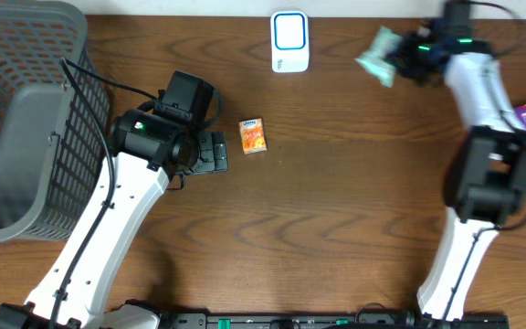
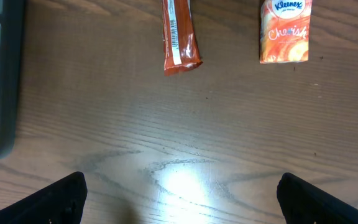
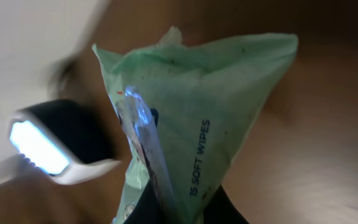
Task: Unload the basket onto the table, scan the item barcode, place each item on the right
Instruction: 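Carry the wipes pack to the right side beside the floral pack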
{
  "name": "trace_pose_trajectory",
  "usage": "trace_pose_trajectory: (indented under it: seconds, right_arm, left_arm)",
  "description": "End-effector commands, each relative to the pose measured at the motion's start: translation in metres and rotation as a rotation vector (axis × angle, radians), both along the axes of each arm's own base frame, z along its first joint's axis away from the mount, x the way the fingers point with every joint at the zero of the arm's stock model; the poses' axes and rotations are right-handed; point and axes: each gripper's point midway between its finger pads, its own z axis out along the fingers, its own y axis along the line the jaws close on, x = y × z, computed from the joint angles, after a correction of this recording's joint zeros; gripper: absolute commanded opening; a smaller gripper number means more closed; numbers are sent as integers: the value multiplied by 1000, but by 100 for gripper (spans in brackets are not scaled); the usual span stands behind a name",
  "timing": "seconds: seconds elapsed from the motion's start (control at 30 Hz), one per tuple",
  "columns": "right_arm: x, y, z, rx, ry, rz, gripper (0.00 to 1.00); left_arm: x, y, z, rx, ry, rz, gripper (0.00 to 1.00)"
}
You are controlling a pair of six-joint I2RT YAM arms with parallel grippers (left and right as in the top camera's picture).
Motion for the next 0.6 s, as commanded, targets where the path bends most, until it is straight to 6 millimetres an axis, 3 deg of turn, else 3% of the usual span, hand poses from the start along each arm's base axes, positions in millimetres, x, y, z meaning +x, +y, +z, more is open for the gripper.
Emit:
trace_pose_trajectory:
  seconds: [0.0,0.1,0.23,0.27,0.37,0.47,0.57]
  right_arm:
    - [-21,-68,43,-222,-50,10,1]
    - [-53,-115,29,-292,29,49,3]
    - [-83,-159,15,-336,109,51,8]
    - [-90,-171,11,-349,133,39,12]
    - [-104,-192,2,-365,186,-3,46]
    - [-110,-196,-3,-353,208,-11,69]
    - [-110,-191,-4,-344,217,0,74]
  left_arm:
    - [1,2,1,9,-3,-9,98]
    - [1,2,1,9,-3,-9,98]
    - [1,2,1,9,-3,-9,98]
    - [1,2,1,9,-3,-9,98]
    - [1,2,1,9,-3,-9,98]
    - [1,2,1,9,-3,-9,98]
    - [1,2,1,9,-3,-9,98]
